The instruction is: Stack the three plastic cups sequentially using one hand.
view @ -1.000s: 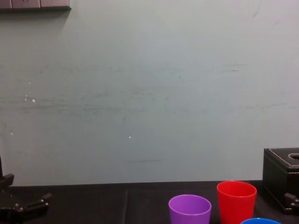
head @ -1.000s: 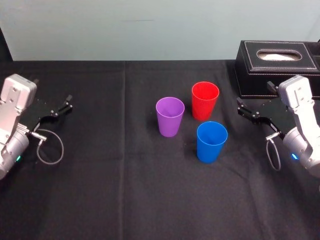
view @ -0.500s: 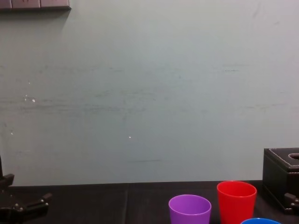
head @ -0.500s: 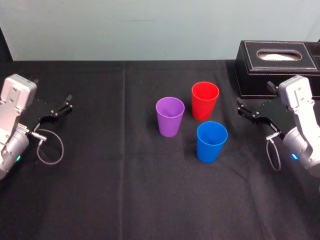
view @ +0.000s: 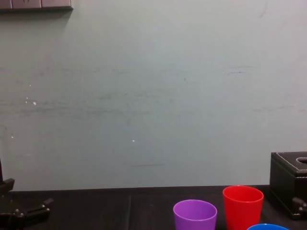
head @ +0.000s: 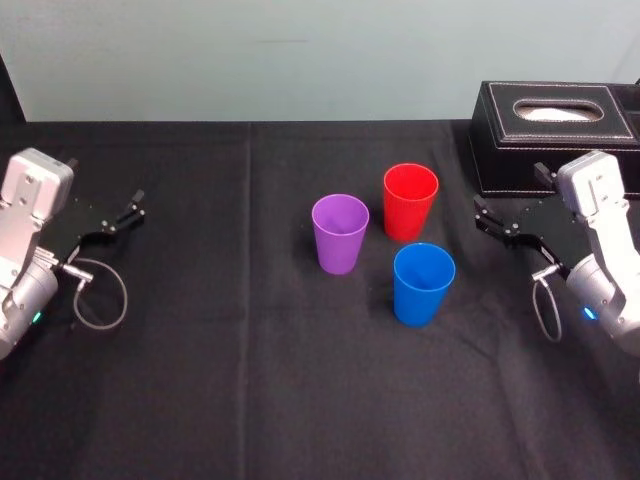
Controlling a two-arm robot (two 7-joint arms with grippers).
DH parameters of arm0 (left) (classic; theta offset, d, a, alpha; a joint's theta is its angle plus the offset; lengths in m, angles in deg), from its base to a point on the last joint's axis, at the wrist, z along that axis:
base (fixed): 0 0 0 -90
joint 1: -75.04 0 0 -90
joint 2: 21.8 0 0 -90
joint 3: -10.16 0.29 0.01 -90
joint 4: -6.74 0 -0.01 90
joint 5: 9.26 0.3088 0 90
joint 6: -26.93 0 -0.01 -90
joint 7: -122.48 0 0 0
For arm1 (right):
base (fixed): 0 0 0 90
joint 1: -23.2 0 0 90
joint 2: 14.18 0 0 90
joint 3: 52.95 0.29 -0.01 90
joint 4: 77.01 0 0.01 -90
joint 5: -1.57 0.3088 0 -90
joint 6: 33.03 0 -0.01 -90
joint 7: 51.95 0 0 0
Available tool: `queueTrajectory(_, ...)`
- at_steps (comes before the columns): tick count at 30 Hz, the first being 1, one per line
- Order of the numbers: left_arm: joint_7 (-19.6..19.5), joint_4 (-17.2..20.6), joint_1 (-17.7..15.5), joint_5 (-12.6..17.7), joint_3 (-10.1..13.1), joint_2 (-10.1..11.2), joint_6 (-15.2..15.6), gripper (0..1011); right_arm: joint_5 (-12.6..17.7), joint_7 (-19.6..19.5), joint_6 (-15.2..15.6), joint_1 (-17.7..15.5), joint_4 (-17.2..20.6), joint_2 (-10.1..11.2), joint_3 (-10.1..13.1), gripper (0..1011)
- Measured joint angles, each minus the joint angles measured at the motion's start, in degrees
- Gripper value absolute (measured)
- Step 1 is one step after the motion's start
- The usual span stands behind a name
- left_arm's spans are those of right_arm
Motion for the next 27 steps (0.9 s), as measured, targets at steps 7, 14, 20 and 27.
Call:
queueTrajectory(7, 0.0, -0.01, 0.0, 0.0, 0.0, 0.0, 0.0, 1005, 0.31, -0.26, 1.16, -2.78, 5.67, 1.49, 2.83, 1003)
queueTrajectory(14, 0.0, -0.01, 0.0, 0.0, 0.0, 0.0, 0.01, 1005, 1.84, 0.3, 1.77, -8.12, 11.5, 4.07, 5.94, 1003)
queueTrajectory(20, 0.0, -0.01, 0.0, 0.0, 0.0, 0.0, 0.0, 1005, 4.34, 2.78, -0.74, -15.69, 15.61, 7.12, 8.71, 1003)
queueTrajectory(27, 0.0, 0.0, 0.0, 0.0, 0.0, 0.0, 0.01, 1005, 6.16, 5.92, -3.61, -23.01, 18.28, 9.35, 10.44, 1003)
